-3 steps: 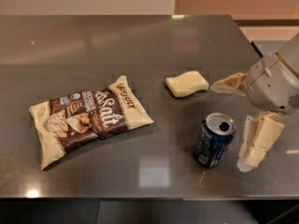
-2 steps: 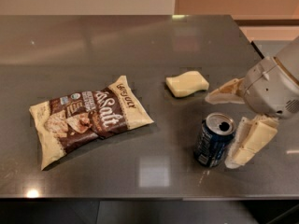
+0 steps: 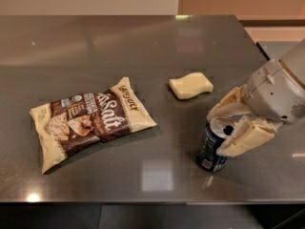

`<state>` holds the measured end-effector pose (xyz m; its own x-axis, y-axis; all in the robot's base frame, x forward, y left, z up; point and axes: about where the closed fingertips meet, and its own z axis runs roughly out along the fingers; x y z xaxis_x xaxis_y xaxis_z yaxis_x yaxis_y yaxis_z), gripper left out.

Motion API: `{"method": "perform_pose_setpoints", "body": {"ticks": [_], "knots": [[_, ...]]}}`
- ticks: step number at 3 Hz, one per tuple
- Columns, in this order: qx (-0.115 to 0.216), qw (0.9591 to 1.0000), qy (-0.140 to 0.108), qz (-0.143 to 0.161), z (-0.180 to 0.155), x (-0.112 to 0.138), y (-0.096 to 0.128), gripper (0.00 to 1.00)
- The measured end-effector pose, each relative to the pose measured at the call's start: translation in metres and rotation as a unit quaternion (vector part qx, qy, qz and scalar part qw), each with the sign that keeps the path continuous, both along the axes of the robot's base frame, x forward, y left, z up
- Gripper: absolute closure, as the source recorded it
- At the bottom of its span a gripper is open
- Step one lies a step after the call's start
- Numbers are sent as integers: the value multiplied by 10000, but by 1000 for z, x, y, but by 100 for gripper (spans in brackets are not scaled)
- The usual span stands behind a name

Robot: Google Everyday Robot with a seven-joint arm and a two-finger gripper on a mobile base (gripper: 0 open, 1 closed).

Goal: Move pepsi can near brown chip bag

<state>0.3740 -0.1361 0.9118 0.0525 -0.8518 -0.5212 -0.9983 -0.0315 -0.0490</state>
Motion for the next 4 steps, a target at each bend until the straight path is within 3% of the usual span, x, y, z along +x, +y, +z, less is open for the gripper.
{"method": "perform_pose_setpoints", "body": {"ticks": [1, 2, 4], "knots": [[6, 10000, -48, 33, 15, -4, 15, 89], [20, 9998, -106, 148, 28, -9, 44, 100], [-43, 9987, -81, 500, 26, -10, 101, 100]]}}
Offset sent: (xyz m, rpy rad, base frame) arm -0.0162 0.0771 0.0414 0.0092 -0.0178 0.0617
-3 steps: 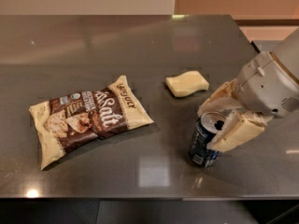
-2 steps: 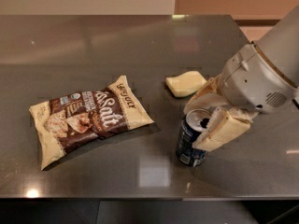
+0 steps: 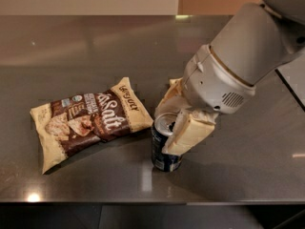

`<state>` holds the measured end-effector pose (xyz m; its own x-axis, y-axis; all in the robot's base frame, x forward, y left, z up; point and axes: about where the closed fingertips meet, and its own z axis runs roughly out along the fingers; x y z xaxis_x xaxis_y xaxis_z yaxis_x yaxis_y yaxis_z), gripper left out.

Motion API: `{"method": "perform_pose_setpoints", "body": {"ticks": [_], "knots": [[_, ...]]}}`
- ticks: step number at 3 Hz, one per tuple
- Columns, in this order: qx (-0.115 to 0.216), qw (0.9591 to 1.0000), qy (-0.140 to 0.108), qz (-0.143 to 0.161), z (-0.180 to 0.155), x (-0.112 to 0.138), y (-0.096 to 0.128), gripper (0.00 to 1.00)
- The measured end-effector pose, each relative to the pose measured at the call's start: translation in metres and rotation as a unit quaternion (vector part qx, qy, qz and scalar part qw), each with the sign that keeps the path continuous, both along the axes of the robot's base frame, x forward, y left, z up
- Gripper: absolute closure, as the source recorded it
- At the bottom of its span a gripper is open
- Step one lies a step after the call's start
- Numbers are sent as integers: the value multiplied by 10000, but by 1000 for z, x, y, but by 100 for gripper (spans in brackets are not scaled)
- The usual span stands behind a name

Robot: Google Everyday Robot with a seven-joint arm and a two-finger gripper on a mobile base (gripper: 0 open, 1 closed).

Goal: Move pepsi can near brown chip bag

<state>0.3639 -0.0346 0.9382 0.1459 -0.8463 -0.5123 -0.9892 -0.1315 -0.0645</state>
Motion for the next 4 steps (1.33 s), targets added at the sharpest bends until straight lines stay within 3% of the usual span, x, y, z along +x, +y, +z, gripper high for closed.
{"method": "perform_pose_setpoints", "body": {"ticks": [1, 2, 4], "knots": [[14, 9999, 13, 127, 0, 7, 22, 100], [80, 9998, -19, 169, 1, 17, 37, 82], [102, 9998, 20, 181, -11, 39, 47, 35]]}}
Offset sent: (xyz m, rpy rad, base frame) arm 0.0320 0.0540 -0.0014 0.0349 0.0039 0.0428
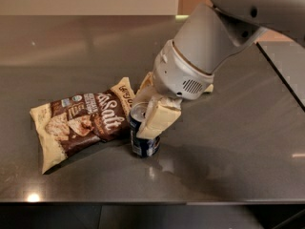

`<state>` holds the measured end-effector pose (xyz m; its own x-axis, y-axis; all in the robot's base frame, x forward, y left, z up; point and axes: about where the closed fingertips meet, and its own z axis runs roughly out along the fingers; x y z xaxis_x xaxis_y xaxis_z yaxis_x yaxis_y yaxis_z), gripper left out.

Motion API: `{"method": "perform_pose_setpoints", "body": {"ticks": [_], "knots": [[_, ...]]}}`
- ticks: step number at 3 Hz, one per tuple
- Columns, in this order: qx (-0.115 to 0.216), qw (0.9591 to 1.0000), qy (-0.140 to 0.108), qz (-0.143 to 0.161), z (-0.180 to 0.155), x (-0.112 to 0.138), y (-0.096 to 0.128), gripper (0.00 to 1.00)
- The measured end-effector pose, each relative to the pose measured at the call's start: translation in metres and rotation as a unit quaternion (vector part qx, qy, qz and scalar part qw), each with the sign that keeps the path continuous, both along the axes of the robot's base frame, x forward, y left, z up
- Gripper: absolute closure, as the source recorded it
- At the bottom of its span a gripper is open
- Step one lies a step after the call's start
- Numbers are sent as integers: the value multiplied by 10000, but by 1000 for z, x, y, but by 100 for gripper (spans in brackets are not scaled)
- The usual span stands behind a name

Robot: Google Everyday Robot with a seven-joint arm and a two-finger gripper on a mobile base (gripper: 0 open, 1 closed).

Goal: Move pepsi can near brown chip bag

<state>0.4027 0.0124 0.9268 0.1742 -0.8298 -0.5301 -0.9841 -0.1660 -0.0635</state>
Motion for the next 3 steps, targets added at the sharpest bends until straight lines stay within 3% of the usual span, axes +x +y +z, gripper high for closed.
{"method": "perform_pose_setpoints", "body": {"ticks": [1, 2, 3], "knots": [[-19, 10000, 4, 17, -8, 8, 0, 11], [-52, 10000, -5, 26, -17, 16, -4, 0], [-52, 10000, -5, 26, -17, 16, -4, 0]]}}
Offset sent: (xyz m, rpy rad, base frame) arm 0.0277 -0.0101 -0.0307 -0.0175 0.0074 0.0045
